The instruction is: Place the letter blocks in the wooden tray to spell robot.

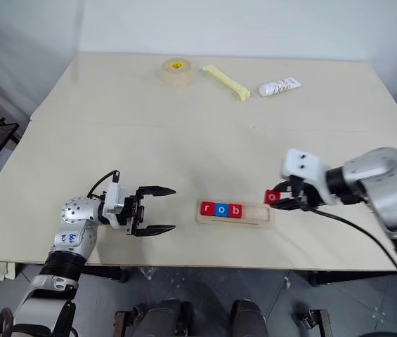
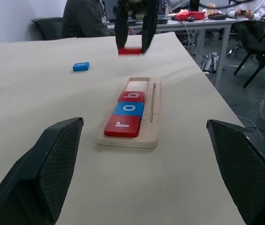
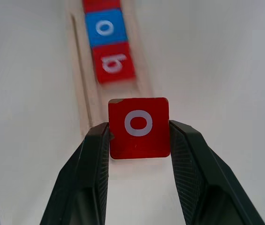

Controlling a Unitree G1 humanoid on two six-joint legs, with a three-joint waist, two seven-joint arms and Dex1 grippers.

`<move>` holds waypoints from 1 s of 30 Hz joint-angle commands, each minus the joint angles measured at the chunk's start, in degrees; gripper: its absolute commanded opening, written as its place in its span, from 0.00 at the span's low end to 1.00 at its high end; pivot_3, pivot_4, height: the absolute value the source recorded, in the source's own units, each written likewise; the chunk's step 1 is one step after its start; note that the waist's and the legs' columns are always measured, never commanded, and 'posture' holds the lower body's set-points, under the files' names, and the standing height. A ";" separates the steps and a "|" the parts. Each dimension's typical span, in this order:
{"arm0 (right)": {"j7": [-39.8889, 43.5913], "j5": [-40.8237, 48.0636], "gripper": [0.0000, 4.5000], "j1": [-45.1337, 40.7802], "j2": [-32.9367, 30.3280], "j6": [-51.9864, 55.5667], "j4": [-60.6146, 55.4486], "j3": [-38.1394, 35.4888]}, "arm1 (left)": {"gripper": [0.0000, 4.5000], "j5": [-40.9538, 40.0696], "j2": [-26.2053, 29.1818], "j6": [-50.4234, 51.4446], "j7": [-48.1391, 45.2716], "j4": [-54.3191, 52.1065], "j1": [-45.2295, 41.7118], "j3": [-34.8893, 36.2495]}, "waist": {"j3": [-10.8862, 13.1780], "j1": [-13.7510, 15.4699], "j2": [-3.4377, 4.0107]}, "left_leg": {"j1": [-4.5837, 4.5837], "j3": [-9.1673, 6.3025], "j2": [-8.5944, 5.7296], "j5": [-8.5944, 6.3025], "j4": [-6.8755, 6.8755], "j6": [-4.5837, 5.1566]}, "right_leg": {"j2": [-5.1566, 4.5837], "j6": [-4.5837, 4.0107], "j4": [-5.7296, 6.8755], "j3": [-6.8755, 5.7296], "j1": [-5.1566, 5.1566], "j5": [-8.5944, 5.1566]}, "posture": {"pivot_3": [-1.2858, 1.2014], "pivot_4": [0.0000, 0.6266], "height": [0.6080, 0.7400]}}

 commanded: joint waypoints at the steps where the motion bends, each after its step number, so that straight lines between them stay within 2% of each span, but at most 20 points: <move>1: -0.66 -1.81 0.32 -2.52 0.33 0.77 -1.14 2.12 | 1.00 -0.47 -0.02 -0.57 0.04 -1.90 0.75 0.22 | 0.00 0.01 0.00 | -0.01 -0.01 0.00 0.00 0.00 0.00 | 0.00 0.00 0.01 -0.01 0.00 0.00 | 0.52 0.24 1.00; 12: -0.76 -4.46 0.32 -5.07 2.95 0.17 1.09 7.78 | 1.00 -0.82 0.50 -0.12 1.62 -5.39 4.14 0.73 | 0.00 -0.16 0.00 | 0.00 -0.04 0.00 0.00 -0.01 0.00 | 0.00 0.00 0.05 -0.05 -0.02 0.00 | 0.52 0.24 1.00; 24: -0.30 -5.94 0.32 -5.84 4.45 -0.76 2.41 9.11 | 1.00 -0.77 0.52 0.20 2.94 -6.85 4.91 0.61 | 0.00 -0.17 0.00 | 0.00 -0.04 -0.01 0.00 -0.01 0.00 | 0.00 0.00 0.05 -0.06 -0.02 0.00 | 0.52 0.24 1.00; 30: -0.60 -6.31 0.78 -5.70 4.94 -0.42 1.79 9.18 | 1.00 -0.70 0.38 0.10 3.07 -6.38 4.58 0.58 | 0.00 -0.15 0.00 | 0.00 -0.04 -0.01 0.00 -0.01 0.00 | 0.00 0.00 0.05 -0.07 -0.01 0.00 | 0.52 0.24 1.00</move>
